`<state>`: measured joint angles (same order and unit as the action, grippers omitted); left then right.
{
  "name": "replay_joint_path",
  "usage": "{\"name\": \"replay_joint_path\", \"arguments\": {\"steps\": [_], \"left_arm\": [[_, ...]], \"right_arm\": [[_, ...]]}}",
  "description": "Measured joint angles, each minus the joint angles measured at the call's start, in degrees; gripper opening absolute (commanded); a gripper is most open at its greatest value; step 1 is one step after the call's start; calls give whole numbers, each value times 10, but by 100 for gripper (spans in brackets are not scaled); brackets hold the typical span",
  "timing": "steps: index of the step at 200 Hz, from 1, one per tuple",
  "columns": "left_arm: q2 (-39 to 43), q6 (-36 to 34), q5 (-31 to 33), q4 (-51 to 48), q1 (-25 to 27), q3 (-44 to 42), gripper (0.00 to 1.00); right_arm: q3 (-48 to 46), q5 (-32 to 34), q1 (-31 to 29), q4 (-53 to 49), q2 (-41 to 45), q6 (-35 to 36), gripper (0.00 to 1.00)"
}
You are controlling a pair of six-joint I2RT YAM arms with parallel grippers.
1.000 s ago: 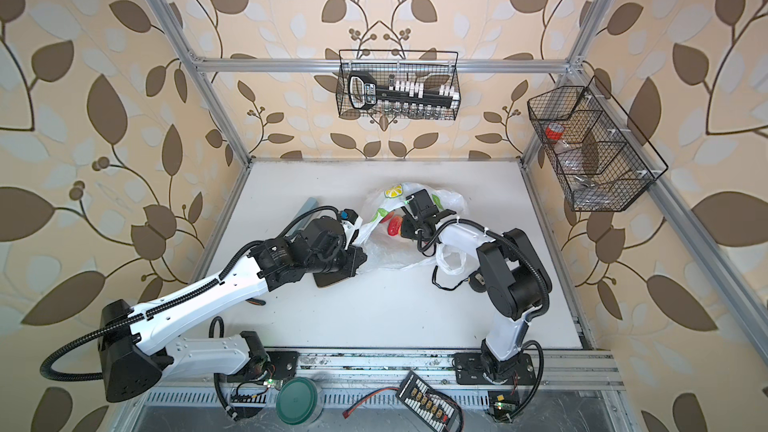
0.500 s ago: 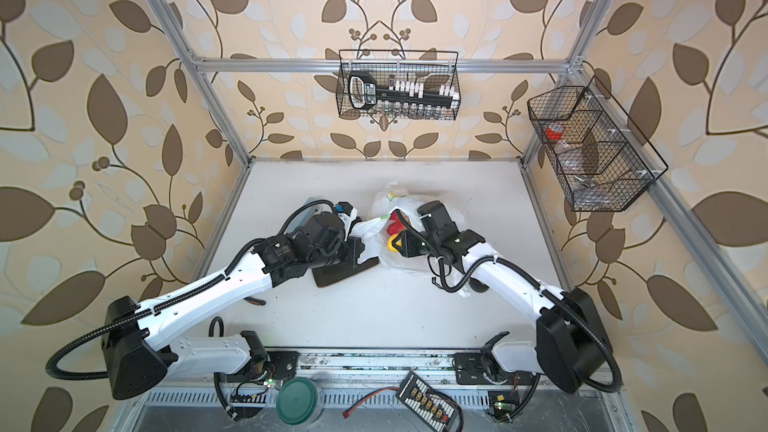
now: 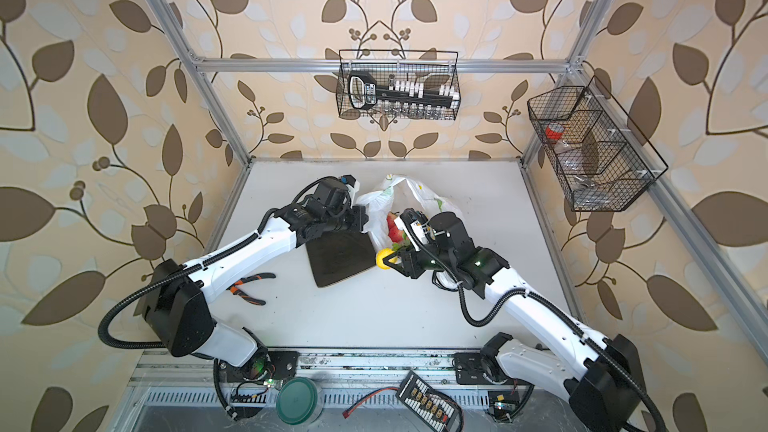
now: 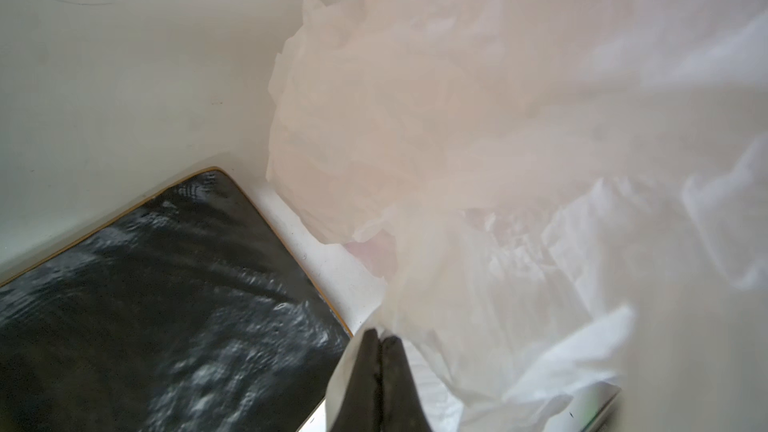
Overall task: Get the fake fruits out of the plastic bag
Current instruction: 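Lift the yellow lemon out and lower it onto the black pad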
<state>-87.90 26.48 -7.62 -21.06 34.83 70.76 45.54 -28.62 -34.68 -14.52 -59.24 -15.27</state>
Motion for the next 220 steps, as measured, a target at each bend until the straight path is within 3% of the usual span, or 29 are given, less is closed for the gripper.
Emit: {"name": "replay_joint_path", "arguments": {"steps": [41,78,108,147,175,220], "left_arm": [[-33,-10,-26,3,-2,24,0],[-60,-26,-55,0,-20,74,0],[-68,-44,-76,-8,-41,103,0],[-68,-53,-90,-22,-57,108,0],[-67,-53,-90,-28,-61,103,0],[-65,-53,-90,-33,-61,92,0]], "right_arm": [[-26,-21,-19,83,-31,76,36],[-1,-3,-109,99,-115,166,36],[25,85,-187,137,-191,196,37],[66,225,-231,202,-323,165,44],[97,301,-241,242,-399,134,56],[143,377,-241,288,-477,104,99]]}}
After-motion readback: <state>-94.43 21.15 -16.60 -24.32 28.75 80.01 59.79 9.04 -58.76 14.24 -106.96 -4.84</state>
